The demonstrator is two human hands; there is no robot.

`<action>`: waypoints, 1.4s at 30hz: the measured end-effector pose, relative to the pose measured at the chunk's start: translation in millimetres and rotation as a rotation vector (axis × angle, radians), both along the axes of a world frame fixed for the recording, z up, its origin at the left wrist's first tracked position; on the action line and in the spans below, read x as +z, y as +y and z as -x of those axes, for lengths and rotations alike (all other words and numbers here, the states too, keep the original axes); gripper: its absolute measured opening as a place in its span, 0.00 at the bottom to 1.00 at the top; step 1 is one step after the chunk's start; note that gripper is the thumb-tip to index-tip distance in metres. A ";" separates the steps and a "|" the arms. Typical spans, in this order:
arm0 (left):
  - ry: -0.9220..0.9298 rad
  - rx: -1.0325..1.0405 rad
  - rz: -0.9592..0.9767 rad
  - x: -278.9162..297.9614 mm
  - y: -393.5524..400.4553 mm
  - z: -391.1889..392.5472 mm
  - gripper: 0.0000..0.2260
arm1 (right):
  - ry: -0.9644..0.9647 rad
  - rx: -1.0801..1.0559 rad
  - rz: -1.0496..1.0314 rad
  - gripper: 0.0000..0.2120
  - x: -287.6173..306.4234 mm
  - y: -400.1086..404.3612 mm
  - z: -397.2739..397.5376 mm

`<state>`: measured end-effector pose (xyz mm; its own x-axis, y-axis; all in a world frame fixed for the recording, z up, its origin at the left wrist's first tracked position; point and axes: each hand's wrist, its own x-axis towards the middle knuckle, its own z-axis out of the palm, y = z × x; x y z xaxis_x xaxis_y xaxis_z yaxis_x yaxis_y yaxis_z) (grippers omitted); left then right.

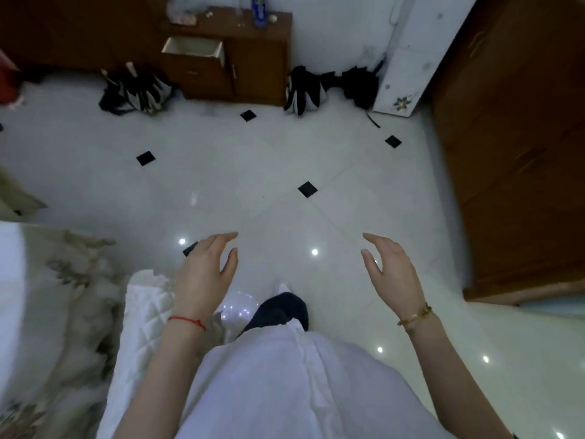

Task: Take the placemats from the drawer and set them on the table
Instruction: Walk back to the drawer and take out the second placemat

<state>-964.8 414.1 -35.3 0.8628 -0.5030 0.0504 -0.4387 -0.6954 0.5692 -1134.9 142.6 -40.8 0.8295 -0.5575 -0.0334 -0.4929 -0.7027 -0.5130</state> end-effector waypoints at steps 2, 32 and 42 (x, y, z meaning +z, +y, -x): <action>-0.019 0.029 0.010 5.7 -16.4 -49.9 0.13 | -0.021 0.010 0.002 0.17 4.5 -20.9 -52.1; -0.123 0.375 -0.057 10.5 -212.3 -641.8 0.12 | -0.029 0.403 0.046 0.17 12.9 -269.5 -751.0; -0.071 0.466 -0.069 -14.3 -201.1 -852.1 0.13 | -0.013 0.503 0.000 0.17 -20.1 -255.1 -986.8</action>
